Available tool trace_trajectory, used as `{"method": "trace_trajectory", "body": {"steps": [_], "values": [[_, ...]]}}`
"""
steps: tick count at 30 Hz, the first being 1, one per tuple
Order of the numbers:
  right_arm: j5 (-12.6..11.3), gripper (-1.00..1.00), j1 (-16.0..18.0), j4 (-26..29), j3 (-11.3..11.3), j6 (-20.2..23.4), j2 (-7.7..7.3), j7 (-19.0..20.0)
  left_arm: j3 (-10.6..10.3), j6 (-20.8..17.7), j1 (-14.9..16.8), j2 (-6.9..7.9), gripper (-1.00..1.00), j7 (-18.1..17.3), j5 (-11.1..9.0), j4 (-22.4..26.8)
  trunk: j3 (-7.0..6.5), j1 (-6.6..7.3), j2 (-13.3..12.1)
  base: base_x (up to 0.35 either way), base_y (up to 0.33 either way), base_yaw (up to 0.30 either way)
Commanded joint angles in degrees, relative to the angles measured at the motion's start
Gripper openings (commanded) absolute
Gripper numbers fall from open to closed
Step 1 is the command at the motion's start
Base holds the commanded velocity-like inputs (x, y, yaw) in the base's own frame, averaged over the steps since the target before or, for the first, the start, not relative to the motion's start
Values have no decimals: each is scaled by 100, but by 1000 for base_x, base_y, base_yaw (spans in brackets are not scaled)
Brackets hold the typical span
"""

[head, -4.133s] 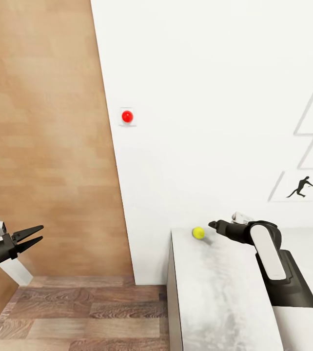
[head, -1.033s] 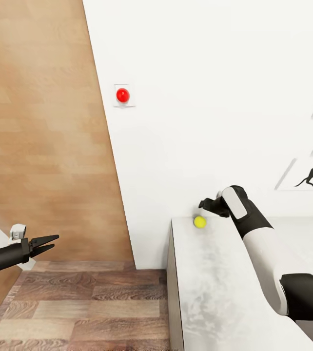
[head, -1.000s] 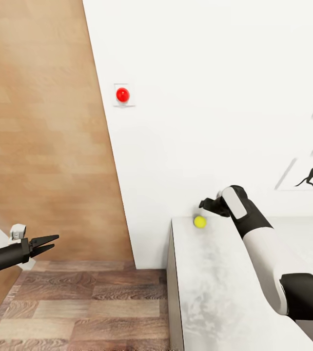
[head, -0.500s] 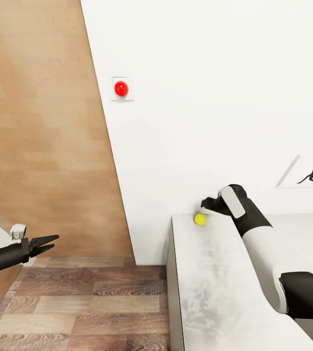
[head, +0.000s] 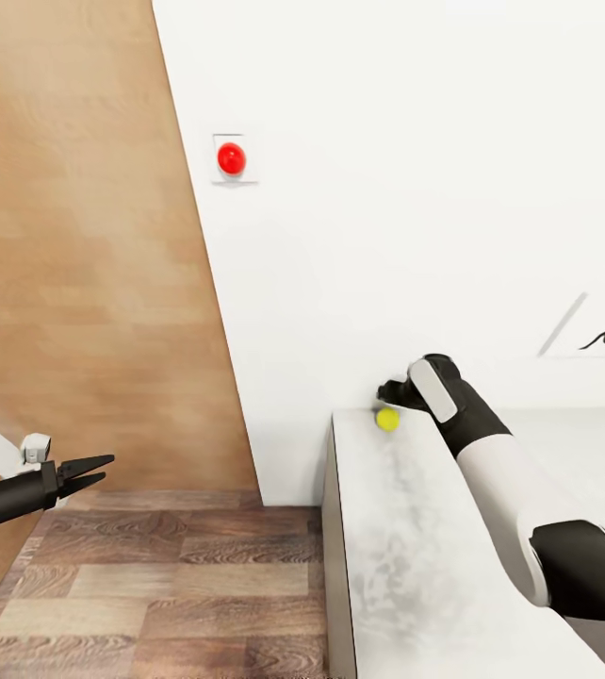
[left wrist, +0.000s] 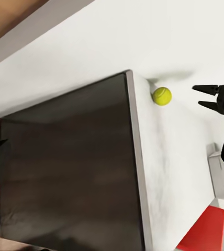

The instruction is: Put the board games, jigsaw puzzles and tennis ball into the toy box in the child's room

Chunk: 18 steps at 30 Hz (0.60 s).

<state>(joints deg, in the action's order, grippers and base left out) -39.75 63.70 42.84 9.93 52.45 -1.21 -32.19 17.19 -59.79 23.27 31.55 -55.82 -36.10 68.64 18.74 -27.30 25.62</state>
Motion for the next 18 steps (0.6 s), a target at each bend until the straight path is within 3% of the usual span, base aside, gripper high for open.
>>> {"method": "trace_trajectory", "body": {"steps": [1,18], "values": [[-56,100,21,5,35,11,8,-56,4,-21,6,1,100,-26,14,1,19,-2,10,0,0,0],[-51,100,158,-3,53,11,36,-52,4,-21,6,1,100,-26,22,1,178,-2,10,0,0,0]]}}
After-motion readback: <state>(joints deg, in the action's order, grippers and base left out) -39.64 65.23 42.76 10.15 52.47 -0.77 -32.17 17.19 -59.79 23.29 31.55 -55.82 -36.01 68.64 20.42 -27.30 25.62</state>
